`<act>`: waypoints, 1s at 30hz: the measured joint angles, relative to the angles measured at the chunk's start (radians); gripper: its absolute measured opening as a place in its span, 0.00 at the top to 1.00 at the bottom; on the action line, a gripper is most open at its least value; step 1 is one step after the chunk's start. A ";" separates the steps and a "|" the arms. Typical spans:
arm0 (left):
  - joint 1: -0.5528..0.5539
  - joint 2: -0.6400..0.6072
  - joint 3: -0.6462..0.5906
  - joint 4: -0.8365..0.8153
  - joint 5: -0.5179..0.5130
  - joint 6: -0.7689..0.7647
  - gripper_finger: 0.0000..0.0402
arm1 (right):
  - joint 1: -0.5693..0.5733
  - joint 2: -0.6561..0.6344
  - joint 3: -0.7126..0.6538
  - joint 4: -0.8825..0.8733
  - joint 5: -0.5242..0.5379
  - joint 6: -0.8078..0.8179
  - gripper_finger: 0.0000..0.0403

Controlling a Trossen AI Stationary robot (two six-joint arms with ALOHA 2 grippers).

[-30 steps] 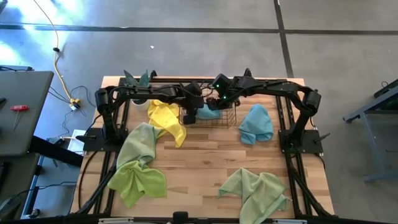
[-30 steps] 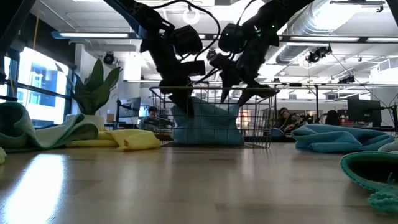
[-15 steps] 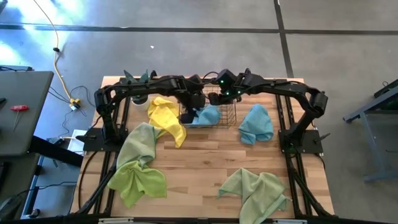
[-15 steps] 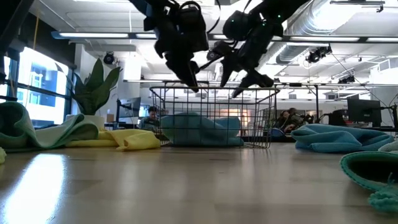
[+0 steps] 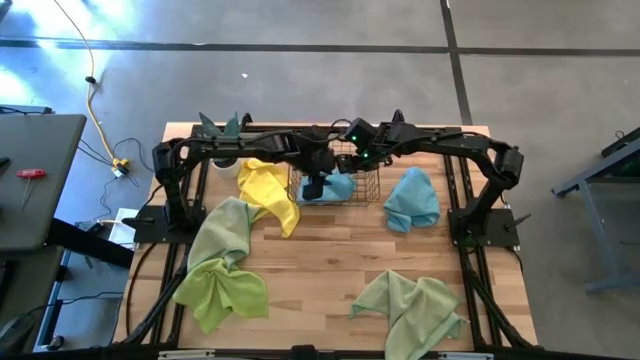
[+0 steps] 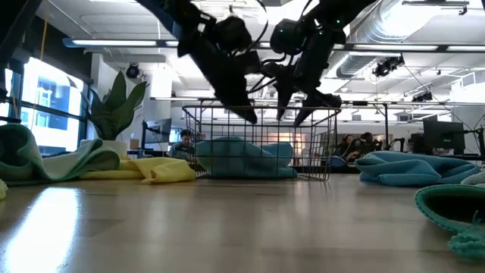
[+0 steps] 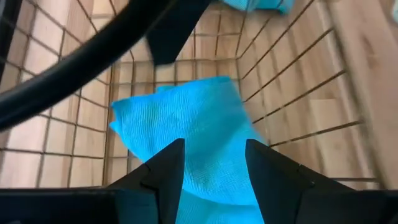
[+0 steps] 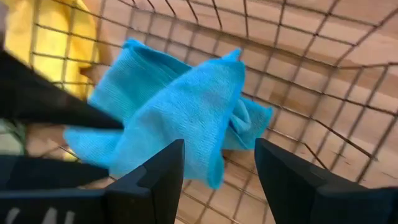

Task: Fold microfiber towels
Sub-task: Put the bottom blue microfiber cloth in the basket

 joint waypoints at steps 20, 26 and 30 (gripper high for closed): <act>0.013 -0.094 -0.014 -0.034 0.010 -0.097 0.60 | -0.001 -0.008 0.003 0.175 -0.028 -0.087 0.53; -0.002 -0.213 0.006 -0.264 -0.029 -0.207 0.60 | 0.002 0.011 0.002 0.190 -0.021 -0.129 0.53; -0.010 -0.310 0.006 -0.349 -0.045 -0.281 0.60 | 0.004 0.050 0.001 0.224 -0.025 -0.202 0.53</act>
